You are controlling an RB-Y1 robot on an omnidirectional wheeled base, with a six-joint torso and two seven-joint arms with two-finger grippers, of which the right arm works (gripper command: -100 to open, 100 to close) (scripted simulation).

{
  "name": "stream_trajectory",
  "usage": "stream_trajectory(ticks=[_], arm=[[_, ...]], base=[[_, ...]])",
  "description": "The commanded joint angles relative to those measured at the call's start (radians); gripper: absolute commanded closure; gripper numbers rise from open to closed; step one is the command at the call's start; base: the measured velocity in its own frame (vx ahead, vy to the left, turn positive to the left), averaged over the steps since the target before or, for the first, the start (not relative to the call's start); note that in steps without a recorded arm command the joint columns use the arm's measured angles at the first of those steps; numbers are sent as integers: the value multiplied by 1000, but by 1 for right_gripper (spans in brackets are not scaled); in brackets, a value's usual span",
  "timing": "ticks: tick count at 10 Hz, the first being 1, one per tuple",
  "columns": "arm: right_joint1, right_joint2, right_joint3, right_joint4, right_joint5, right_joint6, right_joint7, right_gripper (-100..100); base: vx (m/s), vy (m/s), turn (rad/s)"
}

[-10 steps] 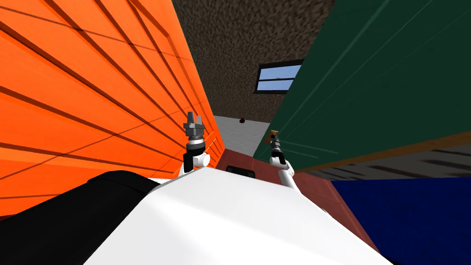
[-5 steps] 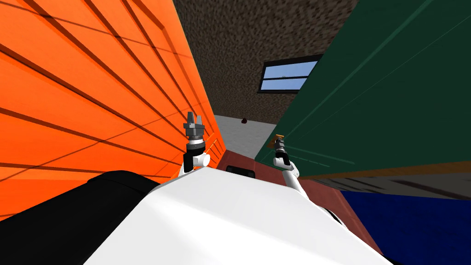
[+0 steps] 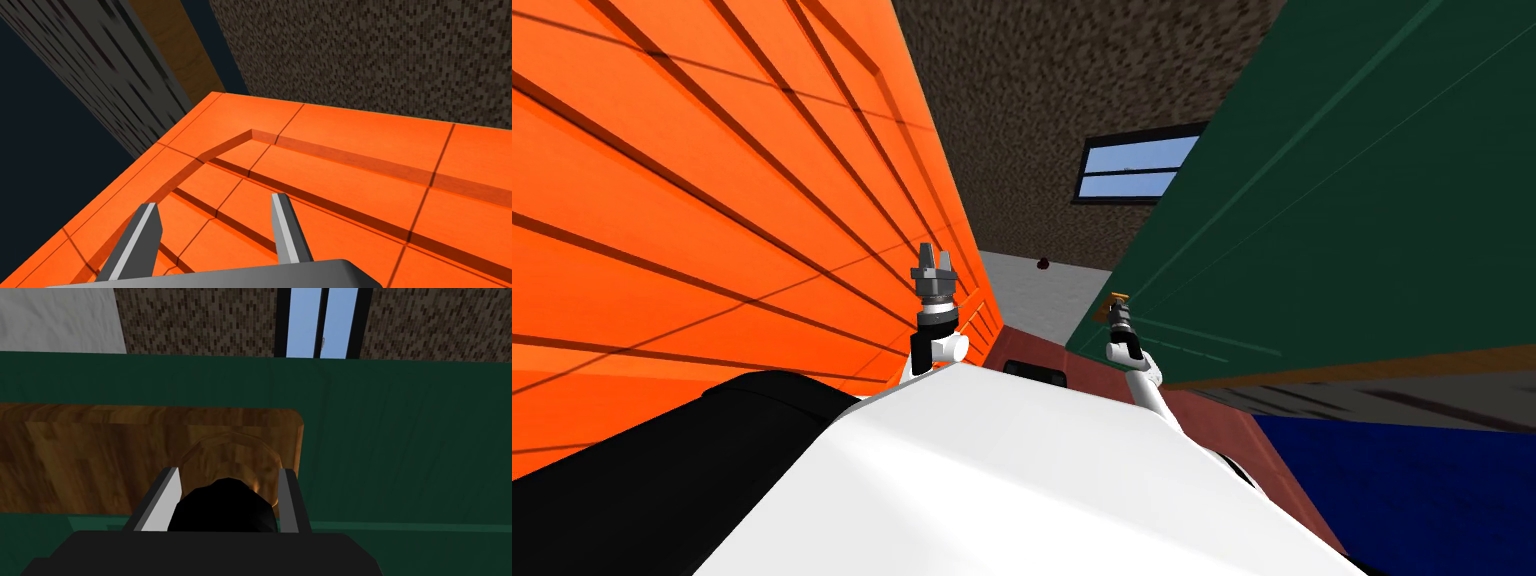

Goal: Pull the door open

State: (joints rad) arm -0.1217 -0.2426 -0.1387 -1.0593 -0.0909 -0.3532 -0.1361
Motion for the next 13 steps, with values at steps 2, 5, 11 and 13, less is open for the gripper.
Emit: stream_trajectory(ticks=[2, 5, 11, 13], arm=[[4, -13, 17, -3, -1, -4, -15, 100], [12, -33, 45, -9, -2, -9, -39, 100], [28, -80, 106, -22, -6, -23, -93, 100], [37, -86, 121, -28, -4, -24, -102, 100]], base=[[-129, -58, 109], [-189, -69, 112], [-225, -77, 121], [-130, -48, 82]])
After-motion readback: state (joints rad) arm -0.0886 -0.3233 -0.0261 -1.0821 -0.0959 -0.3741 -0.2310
